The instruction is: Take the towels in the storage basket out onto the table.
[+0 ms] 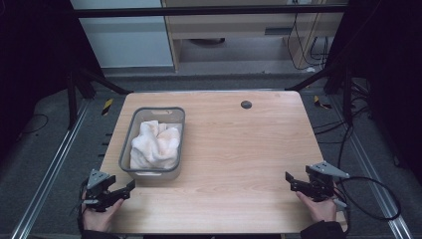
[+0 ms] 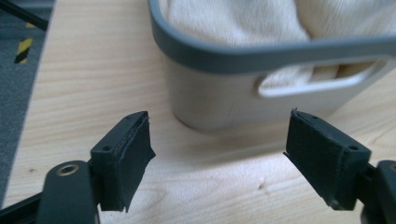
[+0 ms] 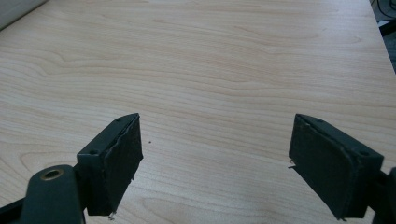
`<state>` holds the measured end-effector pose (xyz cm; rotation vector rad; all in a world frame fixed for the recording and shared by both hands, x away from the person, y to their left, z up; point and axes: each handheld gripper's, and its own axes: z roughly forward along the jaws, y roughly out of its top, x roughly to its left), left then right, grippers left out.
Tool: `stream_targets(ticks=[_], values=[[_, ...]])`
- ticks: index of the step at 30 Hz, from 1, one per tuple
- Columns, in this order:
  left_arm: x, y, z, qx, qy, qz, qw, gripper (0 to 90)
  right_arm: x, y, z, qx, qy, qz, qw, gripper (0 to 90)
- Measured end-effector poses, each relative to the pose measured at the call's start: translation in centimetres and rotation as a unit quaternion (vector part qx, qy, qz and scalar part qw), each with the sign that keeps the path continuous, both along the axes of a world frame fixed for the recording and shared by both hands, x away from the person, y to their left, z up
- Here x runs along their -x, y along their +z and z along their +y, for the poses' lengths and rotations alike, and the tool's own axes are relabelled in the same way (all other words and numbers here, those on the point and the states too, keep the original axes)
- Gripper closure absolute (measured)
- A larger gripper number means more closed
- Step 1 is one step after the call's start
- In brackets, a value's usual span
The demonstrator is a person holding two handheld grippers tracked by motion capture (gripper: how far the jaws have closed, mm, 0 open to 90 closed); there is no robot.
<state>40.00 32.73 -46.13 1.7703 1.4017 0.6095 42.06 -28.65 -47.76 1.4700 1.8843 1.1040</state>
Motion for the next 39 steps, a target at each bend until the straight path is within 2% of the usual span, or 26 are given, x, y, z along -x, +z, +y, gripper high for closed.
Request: stream_targets(ticks=[6,12,24,27,33,39], values=[[0.4,1.1,-0.2,0.003,-0.007,-0.014,0.9999,23.0,-0.1,0.0,0.1,-0.003,0.007,-0.001,1.0,14.6],[0.4,2.0,-0.1,0.013,-0.015,-0.025,0.9995,23.0,0.1,0.1,0.0,0.001,0.001,-0.007,1.0,12.1],[0.0,3.4,-0.6,0.012,-0.027,-0.029,0.9991,22.6,0.4,0.1,1.0,-0.001,0.013,-0.005,0.9999,11.1],[-0.1,3.7,-0.6,0.014,-0.031,-0.03,0.999,22.4,0.4,0.0,1.0,0.006,0.013,-0.005,0.9999,11.2],[-0.7,4.5,-0.7,0.014,-0.037,-0.033,0.9986,22.1,0.4,0.1,1.0,-0.002,0.012,-0.006,0.9999,11.8],[-1.3,5.4,-1.0,0.011,-0.05,-0.035,0.9981,22.0,0.3,0.1,1.0,0.006,0.01,-0.009,0.9999,11.8]])
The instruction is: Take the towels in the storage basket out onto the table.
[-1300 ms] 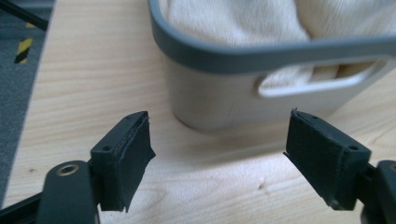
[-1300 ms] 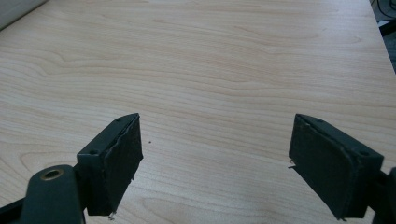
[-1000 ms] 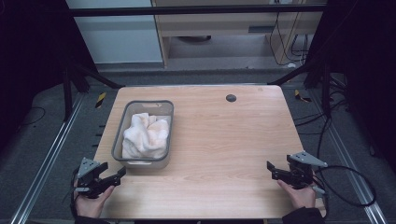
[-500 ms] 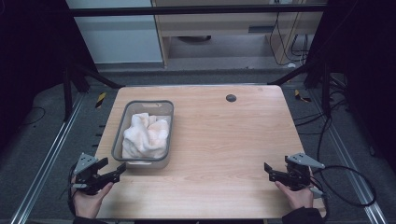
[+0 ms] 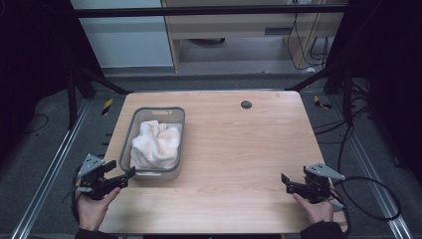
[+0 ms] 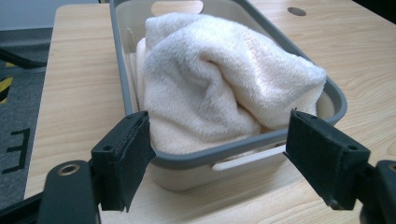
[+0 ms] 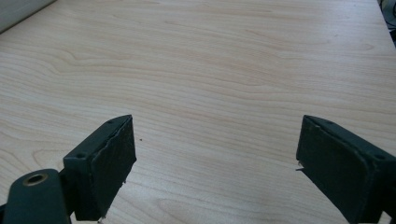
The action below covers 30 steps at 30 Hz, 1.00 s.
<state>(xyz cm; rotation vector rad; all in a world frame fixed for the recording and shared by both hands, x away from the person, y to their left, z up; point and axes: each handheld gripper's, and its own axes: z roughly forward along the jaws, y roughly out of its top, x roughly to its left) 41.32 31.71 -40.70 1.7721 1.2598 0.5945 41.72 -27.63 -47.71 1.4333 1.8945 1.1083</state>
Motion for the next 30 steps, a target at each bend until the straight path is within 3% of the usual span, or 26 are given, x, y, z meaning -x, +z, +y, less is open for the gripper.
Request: stream_targets(ticks=[4,5,15,30], values=[[-0.3,0.7,-0.1,0.002,-0.008,-0.001,1.0,22.2,0.0,0.2,-0.1,0.005,-0.004,-0.005,1.0,11.8],[-0.5,1.1,-0.1,0.002,-0.012,0.0,0.9999,22.2,-0.1,0.3,0.0,0.017,-0.003,-0.01,0.9998,11.8],[-2.1,2.6,-0.5,-0.009,-0.023,0.006,0.9997,21.4,-0.1,0.4,0.3,0.025,0.0,-0.008,0.9997,11.7],[-4.2,3.3,-1.2,-0.029,-0.028,0.018,0.999,20.4,-0.2,0.2,0.5,0.031,0.009,-0.003,0.9995,11.1]])
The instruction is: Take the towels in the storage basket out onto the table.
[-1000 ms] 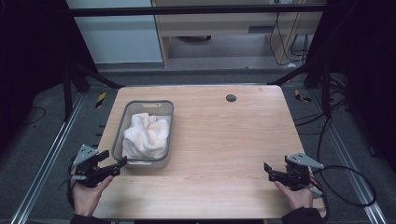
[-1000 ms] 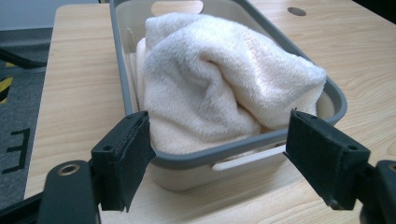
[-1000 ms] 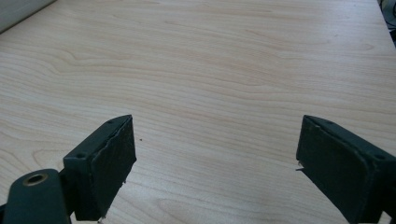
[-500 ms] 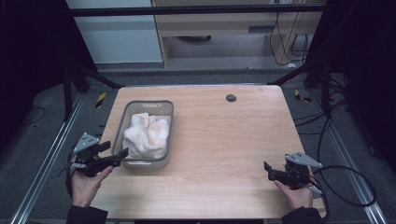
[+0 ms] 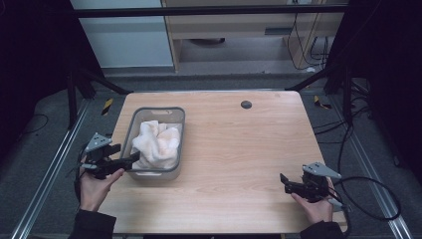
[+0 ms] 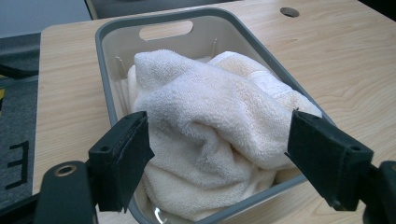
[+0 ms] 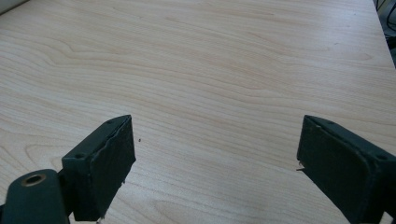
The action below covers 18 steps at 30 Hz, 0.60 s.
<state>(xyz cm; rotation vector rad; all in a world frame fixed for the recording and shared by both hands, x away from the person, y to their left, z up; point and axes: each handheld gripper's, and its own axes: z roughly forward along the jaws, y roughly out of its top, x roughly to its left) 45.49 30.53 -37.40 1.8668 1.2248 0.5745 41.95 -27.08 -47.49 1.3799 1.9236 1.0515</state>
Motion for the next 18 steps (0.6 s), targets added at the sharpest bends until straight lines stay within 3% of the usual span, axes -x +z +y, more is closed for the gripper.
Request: stream_targets(ticks=[18], values=[[-2.6,1.2,-0.9,-0.023,-0.006,0.018,0.9995,17.0,-0.1,-0.1,0.3,0.011,0.002,0.005,0.9999,10.6]])
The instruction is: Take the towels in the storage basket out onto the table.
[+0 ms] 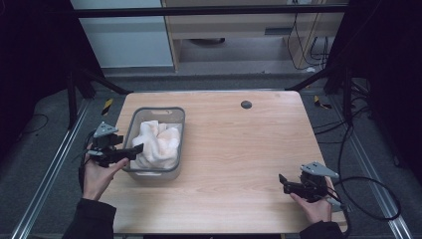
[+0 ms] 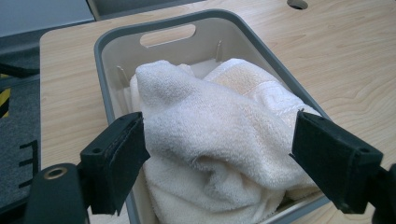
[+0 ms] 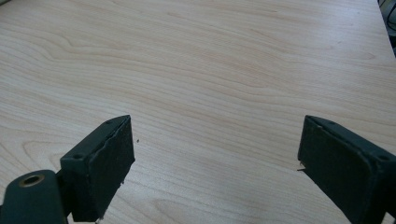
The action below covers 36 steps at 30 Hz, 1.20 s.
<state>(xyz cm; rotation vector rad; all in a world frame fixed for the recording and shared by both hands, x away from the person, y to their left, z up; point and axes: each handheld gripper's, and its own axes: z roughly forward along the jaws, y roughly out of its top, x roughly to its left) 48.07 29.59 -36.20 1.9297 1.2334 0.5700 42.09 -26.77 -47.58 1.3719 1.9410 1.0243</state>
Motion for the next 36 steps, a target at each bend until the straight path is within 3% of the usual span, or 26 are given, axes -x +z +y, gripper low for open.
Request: stream_targets(ticks=[19,28,36], values=[[-2.1,-0.3,-1.8,-0.035,0.001,0.028,0.999,12.4,-0.1,-0.2,0.1,0.009,0.005,0.007,0.9999,9.8],[-3.0,-1.3,-2.3,-0.042,0.004,0.047,0.998,10.5,-0.2,-0.3,0.1,0.001,0.003,0.013,0.9999,8.4],[-3.8,-2.7,-2.4,-0.046,0.008,0.065,0.9968,9.5,-0.3,-0.5,0.2,0.009,0.01,0.021,0.9997,6.5]])
